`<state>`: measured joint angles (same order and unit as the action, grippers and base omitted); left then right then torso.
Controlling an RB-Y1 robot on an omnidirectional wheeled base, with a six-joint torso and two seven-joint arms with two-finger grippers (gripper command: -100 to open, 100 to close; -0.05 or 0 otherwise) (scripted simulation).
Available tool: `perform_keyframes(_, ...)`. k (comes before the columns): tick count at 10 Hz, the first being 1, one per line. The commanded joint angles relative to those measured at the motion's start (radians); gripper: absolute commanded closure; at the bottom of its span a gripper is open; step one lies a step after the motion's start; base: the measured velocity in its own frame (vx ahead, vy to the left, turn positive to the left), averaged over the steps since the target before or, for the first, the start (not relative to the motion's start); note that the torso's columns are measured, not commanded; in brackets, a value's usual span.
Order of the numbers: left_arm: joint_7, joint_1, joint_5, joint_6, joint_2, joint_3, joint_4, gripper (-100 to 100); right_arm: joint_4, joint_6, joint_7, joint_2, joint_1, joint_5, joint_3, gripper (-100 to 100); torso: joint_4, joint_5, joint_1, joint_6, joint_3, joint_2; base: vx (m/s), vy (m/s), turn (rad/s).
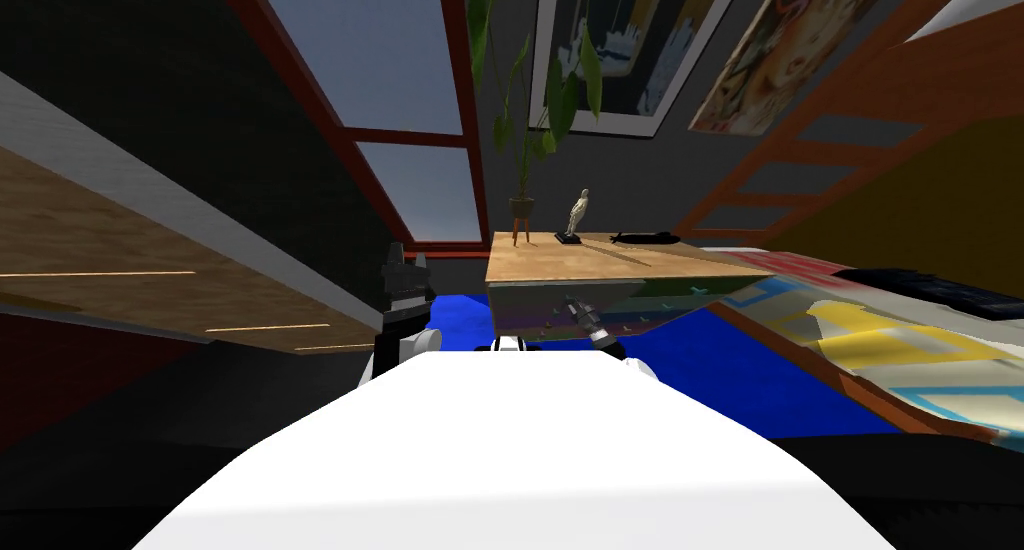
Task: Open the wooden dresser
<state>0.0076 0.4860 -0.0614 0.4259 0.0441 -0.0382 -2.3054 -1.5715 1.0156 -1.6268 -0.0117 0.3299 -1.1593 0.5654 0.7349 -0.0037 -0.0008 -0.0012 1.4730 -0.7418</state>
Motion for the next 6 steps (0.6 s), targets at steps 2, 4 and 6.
perform_keyframes(2, 0.0, 0.0, 0.0, 0.0, 0.0, 0.0, 0.0, 0, -0.009, -0.003, 0.027, 0.019, 0.008, -0.001, 0.002, 100, 0.001, 0.001, 0.004, -0.002, 0.0, 0.001, -0.137, 0.029, -0.018)
perform_keyframes(4, 0.0, 0.0, 0.0, 0.0, 0.0, 0.0, 0.0, 0, -0.013, 0.011, 0.036, 0.024, 0.023, -0.001, 0.0, 100, 0.002, 0.004, 0.002, 0.0, 0.005, 0.006, -0.161, -0.015, -0.028)
perform_keyframes(6, 0.0, 0.0, 0.0, 0.0, 0.0, 0.0, 0.0, 0, -0.018, 0.022, 0.042, 0.026, 0.032, 0.0, -0.003, 100, 0.002, 0.002, 0.003, -0.001, 0.001, 0.001, -0.204, 0.004, -0.032)
